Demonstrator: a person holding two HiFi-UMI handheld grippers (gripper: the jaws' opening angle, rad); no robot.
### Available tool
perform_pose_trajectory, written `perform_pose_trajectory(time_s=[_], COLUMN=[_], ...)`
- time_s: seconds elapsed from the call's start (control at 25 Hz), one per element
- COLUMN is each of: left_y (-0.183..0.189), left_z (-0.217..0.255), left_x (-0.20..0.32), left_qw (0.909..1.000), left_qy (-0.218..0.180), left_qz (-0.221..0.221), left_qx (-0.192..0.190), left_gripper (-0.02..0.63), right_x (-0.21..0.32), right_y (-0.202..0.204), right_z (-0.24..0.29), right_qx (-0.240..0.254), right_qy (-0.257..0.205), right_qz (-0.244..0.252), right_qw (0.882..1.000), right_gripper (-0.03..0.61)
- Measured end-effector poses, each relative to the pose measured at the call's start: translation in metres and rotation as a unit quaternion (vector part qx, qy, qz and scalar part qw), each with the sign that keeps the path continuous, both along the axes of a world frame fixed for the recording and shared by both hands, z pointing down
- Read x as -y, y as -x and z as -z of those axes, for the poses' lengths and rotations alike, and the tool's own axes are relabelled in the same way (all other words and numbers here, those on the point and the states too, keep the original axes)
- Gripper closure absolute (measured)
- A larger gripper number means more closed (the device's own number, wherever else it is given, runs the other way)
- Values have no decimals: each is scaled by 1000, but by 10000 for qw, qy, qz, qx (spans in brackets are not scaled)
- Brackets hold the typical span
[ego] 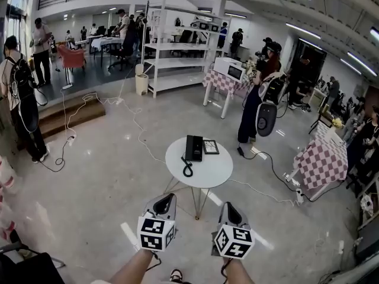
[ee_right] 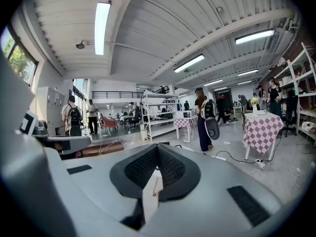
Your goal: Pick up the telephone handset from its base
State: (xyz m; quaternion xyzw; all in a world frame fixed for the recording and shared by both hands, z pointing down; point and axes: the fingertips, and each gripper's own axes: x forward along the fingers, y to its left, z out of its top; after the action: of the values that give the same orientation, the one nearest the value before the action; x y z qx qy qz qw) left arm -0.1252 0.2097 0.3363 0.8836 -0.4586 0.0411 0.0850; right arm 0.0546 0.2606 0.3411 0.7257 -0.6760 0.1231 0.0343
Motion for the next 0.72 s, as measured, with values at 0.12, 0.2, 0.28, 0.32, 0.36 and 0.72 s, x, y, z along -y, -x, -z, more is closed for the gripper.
perform_pose_trajectory(time_s=[0.12, 0.2, 0.28, 0.32, 0.36, 0.72], left_y=[-16, -27, -36, -38, -40, -36], left_z=[2, 2, 0, -2, -3, -12], left_x=[23, 37, 51, 57, 63, 90], left_qw=[10000, 10000, 10000, 9999, 9999, 9988], left_qy=[-2, -4, -9, -10, -7, 132], left_qz=[1, 25, 75, 104, 131, 429], left_qx=[33, 35, 43, 54, 65, 206], left_gripper=[598, 598, 598, 598, 598, 598], right_x=[25, 39, 54, 61, 67, 105], right_y=[-15, -27, -36, -39, -42, -48], right_z=[2, 1, -4, -6, -8, -20], right_qx=[5, 28, 49, 49, 49, 178], right_qy=[14, 28, 44, 57, 71, 235], right_qz=[29, 67, 132, 164, 190, 401], right_qw=[10000, 10000, 9999, 9998, 9998, 9988], right_gripper=[555, 556, 556, 556, 556, 556])
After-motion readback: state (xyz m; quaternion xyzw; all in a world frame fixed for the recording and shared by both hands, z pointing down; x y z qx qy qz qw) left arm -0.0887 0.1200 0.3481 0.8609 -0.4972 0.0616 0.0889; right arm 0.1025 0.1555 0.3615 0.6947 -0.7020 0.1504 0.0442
